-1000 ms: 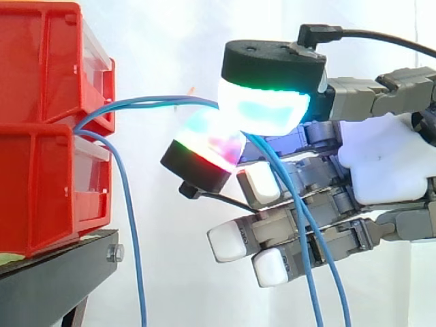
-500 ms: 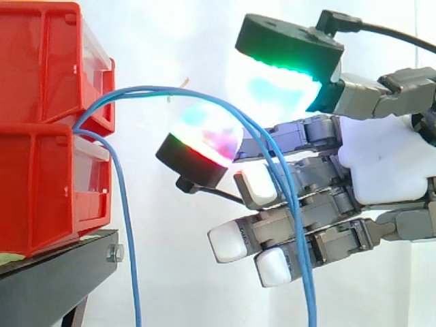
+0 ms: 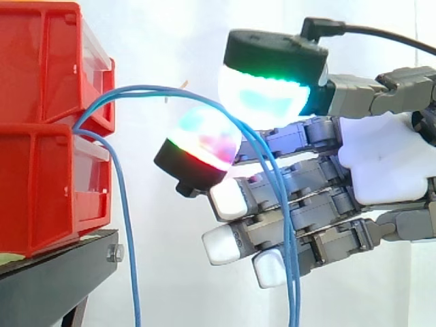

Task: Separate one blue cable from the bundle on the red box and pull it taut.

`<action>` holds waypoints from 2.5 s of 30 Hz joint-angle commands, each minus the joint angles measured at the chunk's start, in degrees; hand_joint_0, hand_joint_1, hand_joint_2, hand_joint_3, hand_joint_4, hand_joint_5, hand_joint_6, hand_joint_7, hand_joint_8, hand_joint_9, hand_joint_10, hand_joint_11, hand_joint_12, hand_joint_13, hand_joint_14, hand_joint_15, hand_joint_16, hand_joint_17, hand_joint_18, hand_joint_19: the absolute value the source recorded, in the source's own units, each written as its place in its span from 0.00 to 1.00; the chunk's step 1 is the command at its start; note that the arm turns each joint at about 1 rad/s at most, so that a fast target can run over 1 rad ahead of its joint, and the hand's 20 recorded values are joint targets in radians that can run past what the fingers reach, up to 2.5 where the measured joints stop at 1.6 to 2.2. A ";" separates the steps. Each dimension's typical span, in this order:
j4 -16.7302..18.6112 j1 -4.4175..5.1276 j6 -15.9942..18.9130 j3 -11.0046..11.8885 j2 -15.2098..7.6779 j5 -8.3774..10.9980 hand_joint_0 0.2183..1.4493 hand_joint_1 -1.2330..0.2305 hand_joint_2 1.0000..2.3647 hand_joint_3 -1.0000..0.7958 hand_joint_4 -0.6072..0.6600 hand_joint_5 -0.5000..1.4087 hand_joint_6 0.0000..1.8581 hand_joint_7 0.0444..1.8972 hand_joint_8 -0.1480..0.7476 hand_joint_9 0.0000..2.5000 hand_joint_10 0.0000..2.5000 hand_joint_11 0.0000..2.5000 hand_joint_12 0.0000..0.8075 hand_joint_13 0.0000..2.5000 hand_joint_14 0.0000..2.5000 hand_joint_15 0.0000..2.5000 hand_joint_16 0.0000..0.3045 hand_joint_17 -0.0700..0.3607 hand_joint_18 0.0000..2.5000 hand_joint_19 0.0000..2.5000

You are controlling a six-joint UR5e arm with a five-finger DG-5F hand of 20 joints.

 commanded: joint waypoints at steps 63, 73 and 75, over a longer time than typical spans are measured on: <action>0.00 0.09 0.70 -0.07 0.00 0.15 0.41 0.23 0.01 0.37 0.33 0.19 0.51 0.43 0.42 0.35 0.01 0.21 0.40 0.28 0.01 0.18 0.14 0.39 0.24 0.23; 0.00 0.09 0.79 0.02 0.00 0.15 0.29 0.48 0.00 0.32 0.50 0.21 0.48 0.42 0.44 0.40 0.01 0.20 0.41 0.28 0.01 0.19 0.15 0.40 0.22 0.26; 0.00 0.09 0.79 -0.07 0.00 0.15 0.29 0.50 0.00 0.32 0.50 0.22 0.47 0.42 0.45 0.41 0.01 0.20 0.42 0.28 0.01 0.19 0.15 0.40 0.22 0.26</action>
